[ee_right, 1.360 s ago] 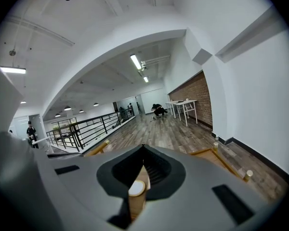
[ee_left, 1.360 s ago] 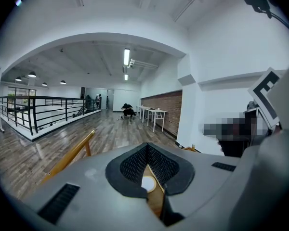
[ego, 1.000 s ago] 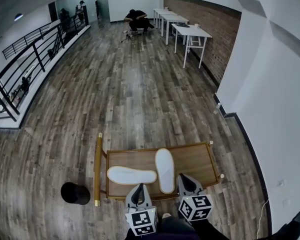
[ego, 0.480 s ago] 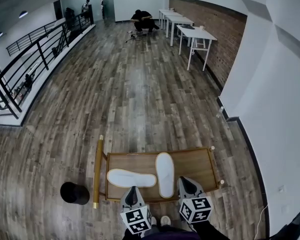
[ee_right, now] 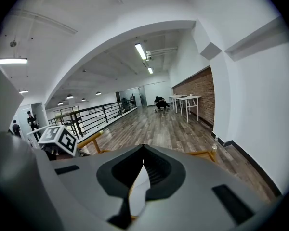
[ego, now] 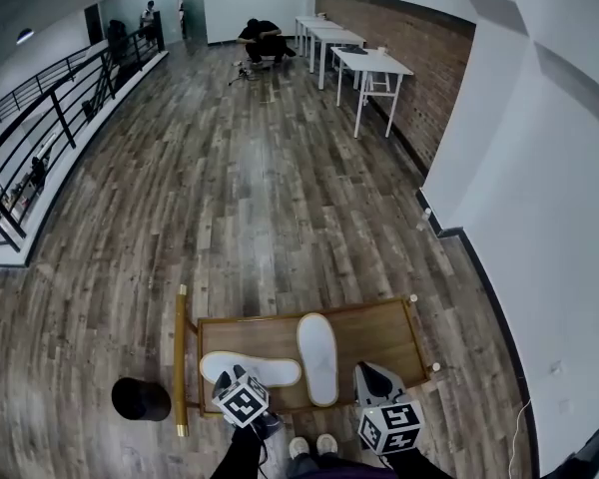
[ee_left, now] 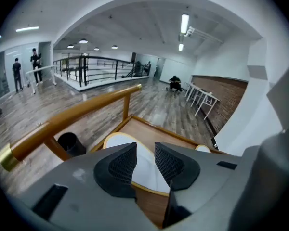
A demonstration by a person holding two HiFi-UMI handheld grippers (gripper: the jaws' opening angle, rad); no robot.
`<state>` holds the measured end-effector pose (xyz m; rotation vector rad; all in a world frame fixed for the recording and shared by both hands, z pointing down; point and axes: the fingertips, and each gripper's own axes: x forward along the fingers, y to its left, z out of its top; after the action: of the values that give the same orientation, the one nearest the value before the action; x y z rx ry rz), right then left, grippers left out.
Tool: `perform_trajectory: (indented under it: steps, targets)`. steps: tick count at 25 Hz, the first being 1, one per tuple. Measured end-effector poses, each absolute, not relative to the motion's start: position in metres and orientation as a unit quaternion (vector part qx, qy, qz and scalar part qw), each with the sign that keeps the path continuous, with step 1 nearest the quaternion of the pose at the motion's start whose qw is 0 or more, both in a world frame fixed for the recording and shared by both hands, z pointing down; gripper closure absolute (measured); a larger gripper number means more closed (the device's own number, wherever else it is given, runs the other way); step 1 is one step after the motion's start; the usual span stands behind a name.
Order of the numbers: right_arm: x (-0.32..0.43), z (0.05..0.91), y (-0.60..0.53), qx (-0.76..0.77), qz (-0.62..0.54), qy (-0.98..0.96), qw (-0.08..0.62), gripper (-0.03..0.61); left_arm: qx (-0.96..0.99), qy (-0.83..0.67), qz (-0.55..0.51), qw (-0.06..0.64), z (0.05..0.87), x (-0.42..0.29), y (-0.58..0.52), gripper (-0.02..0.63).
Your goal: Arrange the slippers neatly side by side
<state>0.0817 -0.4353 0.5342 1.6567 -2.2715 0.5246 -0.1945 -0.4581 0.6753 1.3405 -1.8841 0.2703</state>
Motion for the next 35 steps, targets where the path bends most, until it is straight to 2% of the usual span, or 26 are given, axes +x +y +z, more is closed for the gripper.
perform_trajectory:
  steps: [7, 10, 17, 23, 24, 25, 28, 35]
  targets:
    - [0.086, 0.544, -0.438, 0.578, 0.19, -0.779, 0.153, 0.58, 0.427, -0.666, 0.071, 0.607, 0.744, -0.184, -0.472, 0.469]
    - [0.089, 0.549, -0.439, 0.579, 0.191, -0.777, 0.158, 0.58, 0.373, -0.647, 0.027, 0.664, 0.754, -0.187, -0.479, 0.466]
    - [0.093, 0.553, -0.441, 0.585, 0.194, -0.77, 0.164, 0.58, 0.331, -0.629, 0.034, 0.703, 0.769, -0.192, -0.49, 0.468]
    - [0.1, 0.555, -0.442, 0.589, 0.195, -0.766, 0.167, 0.58, 0.332, -0.632, 0.055, 0.698, 0.776, -0.191, -0.488, 0.472]
    - [0.101, 0.555, -0.442, 0.59, 0.196, -0.765, 0.168, 0.58, 0.329, -0.634, 0.058, 0.697, 0.777, -0.191, -0.486, 0.482]
    - [0.101, 0.555, -0.442, 0.59, 0.196, -0.765, 0.169, 0.58, 0.327, -0.636, 0.063, 0.697, 0.777, -0.191, -0.484, 0.535]
    - [0.1, 0.556, -0.443, 0.59, 0.196, -0.765, 0.17, 0.58, 0.328, -0.632, 0.069, 0.698, 0.777, -0.19, -0.481, 0.594]
    - [0.1, 0.553, -0.447, 0.588, 0.19, -0.768, 0.164, 0.58, 0.42, -0.594, 0.107, 0.678, 0.76, -0.174, -0.488, 0.602]
